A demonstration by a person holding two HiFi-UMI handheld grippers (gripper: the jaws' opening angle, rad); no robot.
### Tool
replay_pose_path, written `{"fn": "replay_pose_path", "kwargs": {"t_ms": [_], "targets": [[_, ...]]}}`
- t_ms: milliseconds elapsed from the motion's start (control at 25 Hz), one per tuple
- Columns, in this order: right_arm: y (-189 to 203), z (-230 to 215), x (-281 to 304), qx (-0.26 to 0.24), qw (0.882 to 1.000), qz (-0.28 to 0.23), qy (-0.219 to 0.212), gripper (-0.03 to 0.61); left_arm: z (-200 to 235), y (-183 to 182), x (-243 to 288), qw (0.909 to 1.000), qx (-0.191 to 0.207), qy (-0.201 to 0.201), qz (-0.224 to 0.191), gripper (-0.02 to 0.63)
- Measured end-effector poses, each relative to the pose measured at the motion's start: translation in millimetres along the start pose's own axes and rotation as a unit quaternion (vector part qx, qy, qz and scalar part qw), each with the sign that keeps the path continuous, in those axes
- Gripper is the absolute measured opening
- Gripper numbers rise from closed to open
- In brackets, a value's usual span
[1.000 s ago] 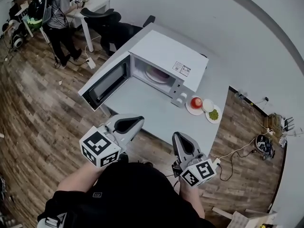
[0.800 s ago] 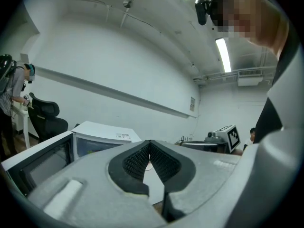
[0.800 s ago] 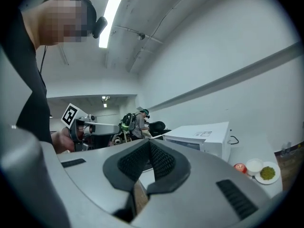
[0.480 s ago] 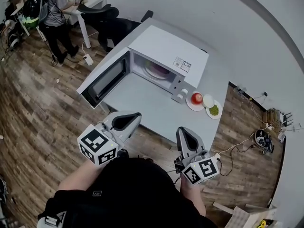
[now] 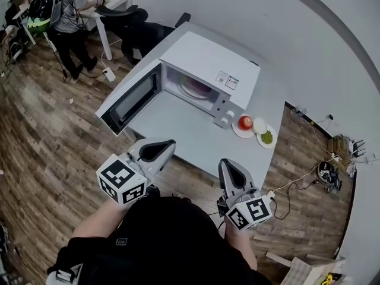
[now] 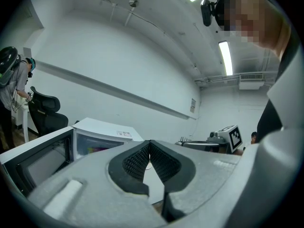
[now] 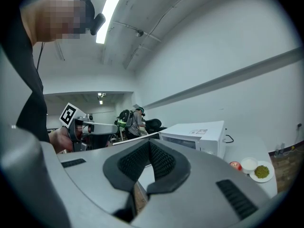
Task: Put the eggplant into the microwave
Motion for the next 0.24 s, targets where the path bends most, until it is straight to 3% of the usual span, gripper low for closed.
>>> {"fn": "replay_pose_path", "kwargs": {"t_ms": [240], "targets": [[-1.5,1.3,2.3,-0.001,1.000,0.003,-0.001,0.014,-0.5,-3.3,0.1,1.0000,0.004,0.002,0.002,0.009]]}}
Point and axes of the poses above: the fingertips, and each gripper's own axes: x forward along the fingers, z to its left, y out of its underside, the point moved 6 cm from there along -x, backward along the fingers, and after that the axes turned 15 degrees about -x, right-handed, at the moved point
